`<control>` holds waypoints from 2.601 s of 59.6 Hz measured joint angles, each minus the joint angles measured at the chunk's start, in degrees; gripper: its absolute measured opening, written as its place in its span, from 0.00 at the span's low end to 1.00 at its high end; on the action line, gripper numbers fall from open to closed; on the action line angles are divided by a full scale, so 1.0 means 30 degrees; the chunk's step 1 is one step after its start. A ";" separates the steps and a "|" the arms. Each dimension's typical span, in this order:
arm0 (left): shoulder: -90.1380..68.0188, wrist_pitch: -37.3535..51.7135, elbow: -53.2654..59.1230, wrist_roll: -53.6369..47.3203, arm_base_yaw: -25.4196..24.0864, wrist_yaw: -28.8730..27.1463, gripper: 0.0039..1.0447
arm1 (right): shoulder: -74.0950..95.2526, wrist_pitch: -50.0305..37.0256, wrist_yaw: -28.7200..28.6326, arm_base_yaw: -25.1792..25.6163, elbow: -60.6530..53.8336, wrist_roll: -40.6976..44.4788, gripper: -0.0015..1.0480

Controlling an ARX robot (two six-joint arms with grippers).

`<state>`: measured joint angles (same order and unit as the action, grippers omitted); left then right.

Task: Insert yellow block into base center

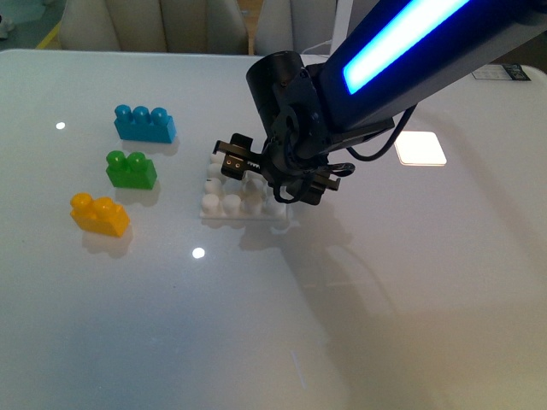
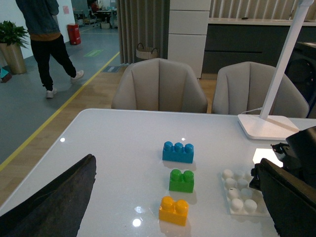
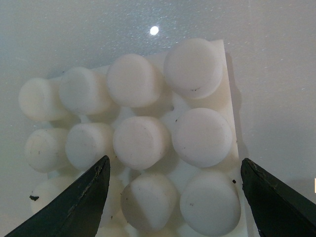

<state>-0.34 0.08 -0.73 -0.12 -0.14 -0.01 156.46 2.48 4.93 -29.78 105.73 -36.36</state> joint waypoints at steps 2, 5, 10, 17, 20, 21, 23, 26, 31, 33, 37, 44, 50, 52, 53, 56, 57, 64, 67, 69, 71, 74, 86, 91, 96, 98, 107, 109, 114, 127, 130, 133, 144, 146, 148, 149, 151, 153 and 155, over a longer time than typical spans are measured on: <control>0.0000 0.0000 0.0000 0.0000 0.0000 0.0000 0.93 | 0.0058 0.0073 -0.0007 -0.0073 0.0124 -0.0022 0.76; 0.0000 0.0000 0.0000 0.0000 0.0000 0.0000 0.93 | 0.0095 0.0087 -0.0022 -0.0131 0.0211 -0.0029 0.76; 0.0000 0.0000 0.0000 0.0000 0.0000 0.0000 0.93 | 0.0182 0.0189 -0.0073 -0.0197 0.0372 -0.0029 0.76; 0.0000 0.0000 0.0000 0.0000 0.0000 0.0000 0.93 | 0.0583 0.0466 -0.0197 -0.0255 0.1158 -0.0022 0.76; 0.0000 0.0000 0.0000 0.0000 0.0000 0.0000 0.93 | 0.0896 0.0495 -0.0357 -0.0291 0.1807 0.0000 0.76; 0.0000 0.0000 0.0000 0.0000 0.0000 0.0000 0.93 | 0.0969 0.0510 -0.0401 -0.0299 0.1931 0.0007 0.77; 0.0000 0.0000 0.0000 0.0000 0.0000 0.0000 0.93 | 0.1071 0.0525 -0.0488 -0.0321 0.2164 0.0058 0.77; 0.0000 0.0000 0.0000 0.0000 0.0000 0.0000 0.93 | 0.1093 0.0546 -0.0510 -0.0342 0.2251 0.0073 0.77; 0.0000 0.0000 0.0000 0.0000 0.0000 0.0000 0.93 | 0.1100 0.0576 -0.0517 -0.0401 0.2310 0.0109 0.77; 0.0000 0.0000 0.0000 0.0007 0.0000 0.0000 0.93 | 0.1100 0.0590 -0.0517 -0.0423 0.2324 0.0124 0.77; 0.0000 0.0000 0.0000 0.0000 0.0000 0.0000 0.93 | 0.1100 0.0583 -0.0532 -0.0452 0.2317 0.0124 0.77; 0.0000 0.0000 0.0000 0.0000 0.0000 0.0000 0.93 | 0.0925 0.0138 -0.0539 -0.0481 0.1829 0.0117 0.79; 0.0000 0.0000 0.0000 0.0000 0.0000 0.0000 0.93 | 0.0525 -0.0488 -0.0583 -0.0481 0.0962 0.0095 0.80; 0.0000 0.0000 0.0000 0.0000 0.0000 0.0000 0.93 | 0.0379 -0.0736 -0.0597 -0.0481 0.0612 0.0051 0.81; 0.0000 0.0000 0.0000 0.0000 0.0000 0.0000 0.93 | 0.0313 -0.0823 -0.0605 -0.0481 0.0481 0.0051 0.81; 0.0000 0.0000 0.0000 0.0000 0.0000 0.0000 0.93 | 0.0058 -0.1275 -0.0583 -0.0481 -0.0117 0.0058 0.81; 0.0000 0.0000 0.0000 0.0000 0.0000 0.0000 0.93 | 0.0000 -0.1377 -0.0576 -0.0474 -0.0240 0.0058 0.81; 0.0000 0.0000 0.0000 0.0000 0.0000 0.0000 0.93 | -0.0481 -0.2208 -0.0554 -0.0321 -0.1311 0.0044 0.82; 0.0000 0.0000 0.0000 0.0000 0.0000 0.0000 0.93 | -0.0692 -0.2514 -0.0554 -0.0211 -0.1705 0.0044 0.82; 0.0000 0.0000 0.0000 0.0000 0.0000 0.0000 0.93 | -0.0780 -0.2652 -0.0554 -0.0146 -0.1909 0.0044 0.82; 0.0000 0.0000 0.0000 0.0000 0.0000 0.0000 0.93 | -0.0933 -0.2820 -0.0510 -0.0073 -0.2178 0.0044 0.83; 0.0000 0.0000 0.0000 0.0000 0.0000 0.0000 0.93 | -0.1115 -0.3002 -0.0503 0.0015 -0.2499 0.0044 0.83; 0.0000 0.0000 0.0000 0.0000 0.0000 0.0000 0.93 | -0.2251 -0.3905 -0.0401 0.0488 -0.3796 0.0051 0.83; 0.0000 0.0000 0.0000 0.0000 0.0000 0.0000 0.93 | -0.3264 -0.4473 -0.0342 0.0583 -0.4605 0.0066 0.83; 0.0000 0.0000 0.0000 0.0000 0.0000 0.0000 0.93 | -0.4481 -0.5311 -0.0342 0.0663 -0.5581 0.0299 0.84; 0.0000 0.0000 0.0000 0.0000 0.0000 0.0000 0.93 | -0.5013 -0.5676 -0.0335 0.0699 -0.6054 0.0510 0.84; 0.0000 0.0000 0.0000 0.0007 0.0000 0.0000 0.93 | -0.7818 -0.7657 -0.0197 0.1129 -0.8976 0.1501 0.87; 0.0000 0.0000 0.0000 0.0000 0.0000 0.0000 0.93 | -0.8524 -0.8145 -0.0211 0.1260 -0.9785 0.1610 0.88; 0.0000 0.0000 0.0000 0.0007 0.0000 0.0000 0.93 | -1.0535 -0.9428 -0.0219 0.1654 -1.2065 0.1880 0.91; 0.0000 0.0000 0.0000 0.0000 0.0000 0.0000 0.93 | -1.7806 -1.2080 -0.0219 0.2630 -1.9067 0.2084 0.92; 0.0000 0.0000 0.0000 0.0000 0.0000 0.0000 0.93 | -1.9402 -1.2080 -0.0138 0.2914 -2.0342 0.2229 0.92; 0.0000 0.0000 0.0000 0.0000 0.0000 0.0000 0.93 | -2.0589 -1.2043 -0.0015 0.3184 -2.1158 0.2528 0.92; 0.0000 0.0000 0.0000 0.0000 0.0000 0.0000 0.93 | -2.4043 -1.1868 0.0219 0.3920 -2.2768 0.3322 0.91; 0.0000 0.0000 0.0000 0.0000 0.0000 0.0000 0.93 | -2.4545 -1.3719 0.1887 0.4022 -2.3584 0.4867 0.85; 0.0000 0.0000 0.0000 0.0007 0.0000 0.0015 0.93 | -2.4946 -1.5293 0.2681 0.4197 -2.4356 0.5923 0.81; 0.0000 0.0000 0.0000 0.0000 0.0000 0.0015 0.93 | -2.5267 -1.6181 0.2783 0.4408 -2.4931 0.6761 0.77; 0.0000 0.0000 0.0000 0.0000 0.0000 0.0000 0.93 | -2.5864 -1.7056 0.2732 0.4801 -2.5784 0.8153 0.72; 0.0000 0.0000 0.0000 0.0007 0.0000 -0.0007 0.93 | -2.6833 -1.7354 0.2339 0.5457 -2.6826 0.9355 0.66; 0.0000 0.0000 0.0000 0.0000 0.0000 -0.0007 0.93 | -2.7620 -1.7311 0.2018 0.5967 -2.7540 0.9901 0.61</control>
<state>-0.34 0.08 -0.73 -0.12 -0.14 -0.03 73.60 -49.45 10.98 -11.88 23.11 -6.66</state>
